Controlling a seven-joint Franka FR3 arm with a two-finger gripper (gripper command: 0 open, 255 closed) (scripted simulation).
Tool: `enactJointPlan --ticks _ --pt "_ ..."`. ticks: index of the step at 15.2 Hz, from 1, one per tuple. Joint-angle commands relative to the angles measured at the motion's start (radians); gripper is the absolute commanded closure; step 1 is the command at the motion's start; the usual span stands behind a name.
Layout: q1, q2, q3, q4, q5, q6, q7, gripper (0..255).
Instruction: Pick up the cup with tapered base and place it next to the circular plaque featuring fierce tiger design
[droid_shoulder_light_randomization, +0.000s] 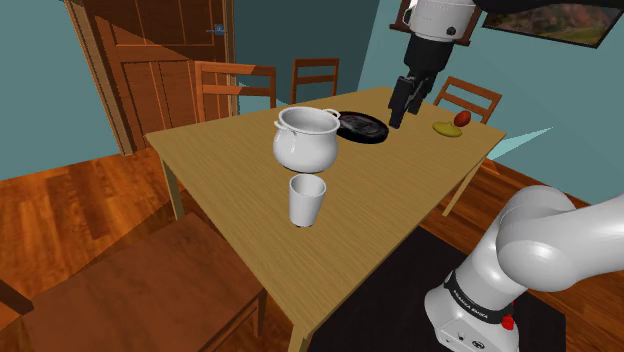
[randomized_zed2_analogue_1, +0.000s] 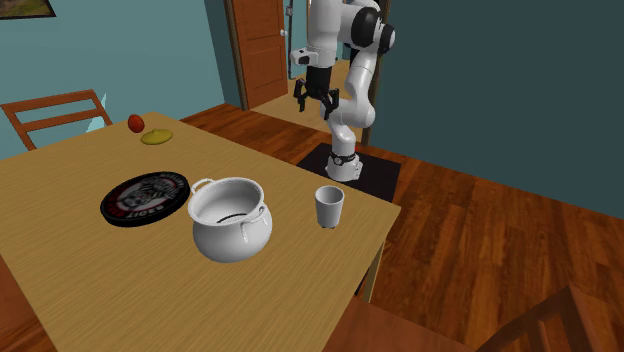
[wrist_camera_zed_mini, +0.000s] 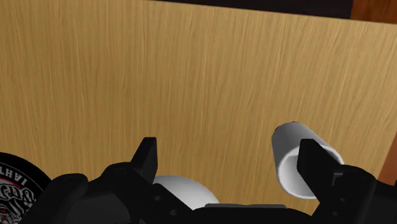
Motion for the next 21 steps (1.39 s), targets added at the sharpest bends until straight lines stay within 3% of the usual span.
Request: enactJointPlan --ticks 1,12,21 --pt "0.000 0.000 0.000 0.000 0.000 0.000 0.000 0" --pt "0.028 0.243 0.167 -0.064 0.076 0.294 0.216 0" --pt "0.025 0.549 0.297 0.009 0.043 0.510 0.413 0"
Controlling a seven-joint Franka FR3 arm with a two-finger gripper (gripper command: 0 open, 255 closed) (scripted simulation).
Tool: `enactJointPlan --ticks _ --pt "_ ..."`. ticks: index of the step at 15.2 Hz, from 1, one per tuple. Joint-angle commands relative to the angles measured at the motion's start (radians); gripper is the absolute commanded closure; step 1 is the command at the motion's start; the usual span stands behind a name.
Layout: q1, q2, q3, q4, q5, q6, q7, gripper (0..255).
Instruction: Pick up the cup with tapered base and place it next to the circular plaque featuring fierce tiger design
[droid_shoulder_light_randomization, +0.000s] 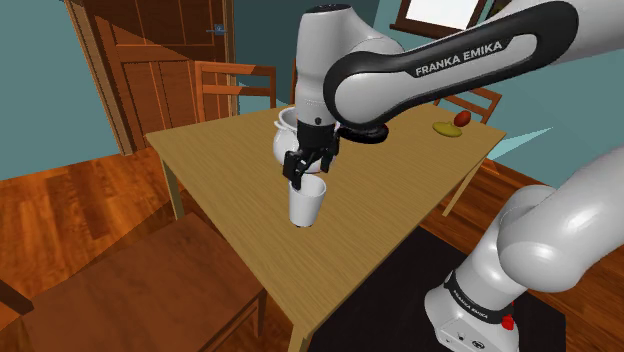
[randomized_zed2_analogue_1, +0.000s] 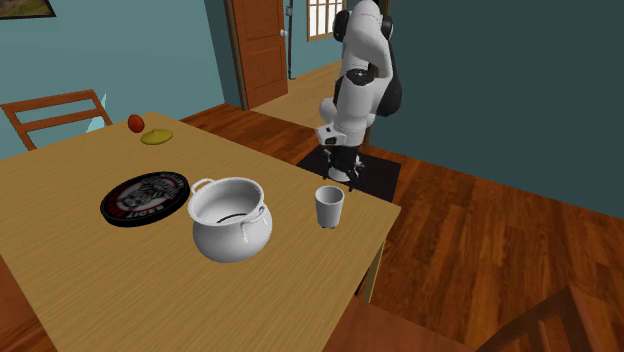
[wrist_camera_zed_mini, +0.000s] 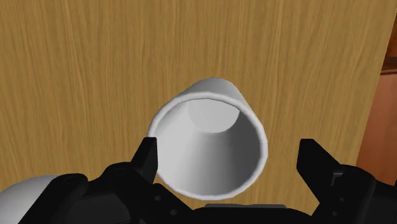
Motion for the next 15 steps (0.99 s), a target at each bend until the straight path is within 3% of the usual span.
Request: enactJointPlan --ticks 1,10,15 --pt "-0.004 0.089 0.028 0.034 -0.025 0.050 0.053 0" --pt "-0.010 0.195 0.045 0.000 -0.074 0.179 0.108 0" --pt "-0.010 0.195 0.045 0.000 -0.074 0.179 0.108 0"
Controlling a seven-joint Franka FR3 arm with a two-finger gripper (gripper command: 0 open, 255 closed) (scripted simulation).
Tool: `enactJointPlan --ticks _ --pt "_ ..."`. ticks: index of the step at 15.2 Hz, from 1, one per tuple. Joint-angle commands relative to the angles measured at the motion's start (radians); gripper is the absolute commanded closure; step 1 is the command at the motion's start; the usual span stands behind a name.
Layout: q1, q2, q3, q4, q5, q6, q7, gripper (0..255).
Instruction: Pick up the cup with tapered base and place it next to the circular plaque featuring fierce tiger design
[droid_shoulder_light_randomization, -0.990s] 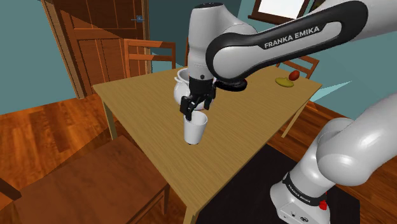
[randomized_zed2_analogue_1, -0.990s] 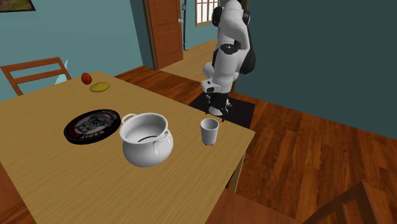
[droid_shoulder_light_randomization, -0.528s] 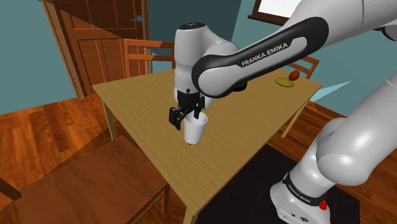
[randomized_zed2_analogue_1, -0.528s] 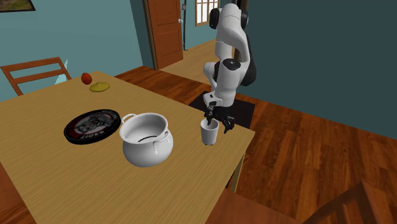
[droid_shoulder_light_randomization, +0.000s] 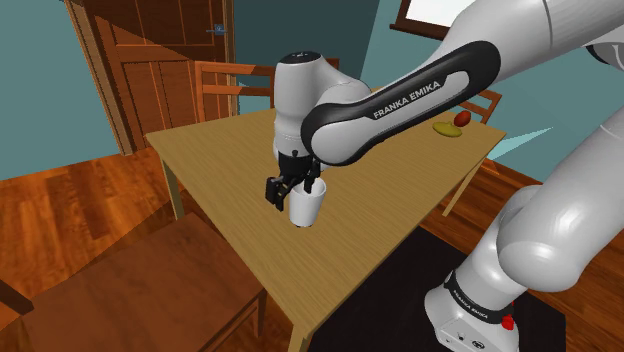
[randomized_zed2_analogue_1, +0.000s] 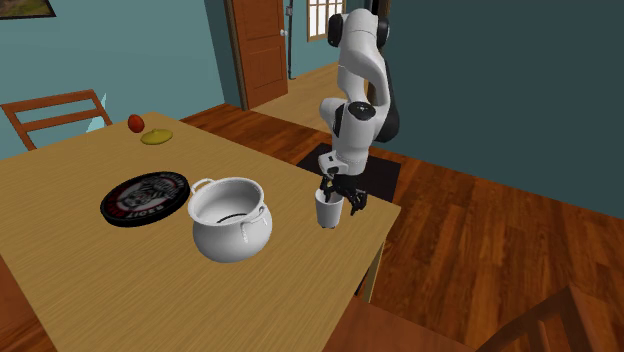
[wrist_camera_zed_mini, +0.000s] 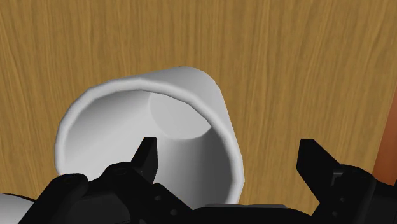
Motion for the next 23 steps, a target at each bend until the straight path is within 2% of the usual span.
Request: enactJointPlan --ticks 1,3,4,13,23 --pt "0.000 0.001 0.000 0.000 0.000 0.001 0.000 0" --pt "0.000 0.001 0.000 0.000 0.000 0.001 0.000 0" --pt "0.000 0.001 0.000 0.000 0.000 0.001 0.000 255" --pt "0.000 0.001 0.000 0.000 0.000 0.001 0.000 255" --pt "0.004 -0.075 -0.010 0.069 0.038 -0.136 -0.038 255"
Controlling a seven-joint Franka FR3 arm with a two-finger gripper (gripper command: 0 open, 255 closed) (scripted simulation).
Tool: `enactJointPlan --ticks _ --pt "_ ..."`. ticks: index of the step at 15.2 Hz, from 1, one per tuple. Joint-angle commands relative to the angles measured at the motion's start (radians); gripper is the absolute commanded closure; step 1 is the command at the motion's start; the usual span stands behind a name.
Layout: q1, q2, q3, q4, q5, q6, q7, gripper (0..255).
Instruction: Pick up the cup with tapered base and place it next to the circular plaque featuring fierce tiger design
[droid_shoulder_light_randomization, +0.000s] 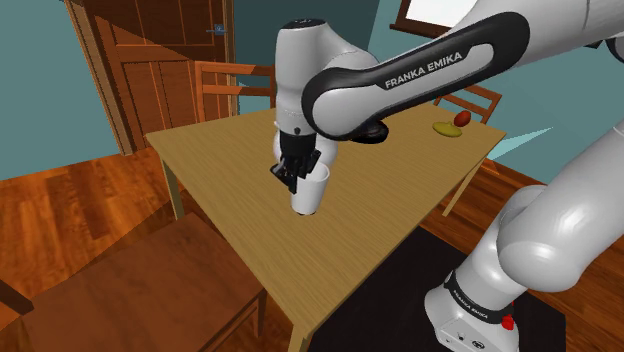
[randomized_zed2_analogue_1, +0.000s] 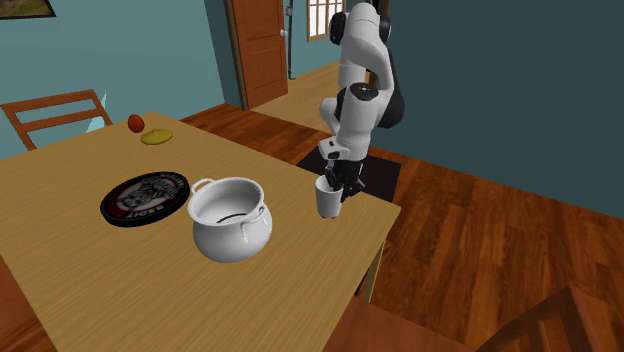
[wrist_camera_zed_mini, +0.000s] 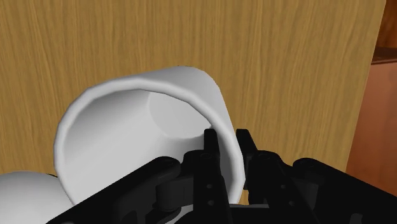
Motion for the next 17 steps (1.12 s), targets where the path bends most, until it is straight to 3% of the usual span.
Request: enactJointPlan --ticks 1,17 --pt "0.001 -0.014 -0.002 0.015 0.006 -0.028 -0.007 255" --pt "0.001 -0.079 -0.019 0.172 0.030 -0.245 -0.042 255"
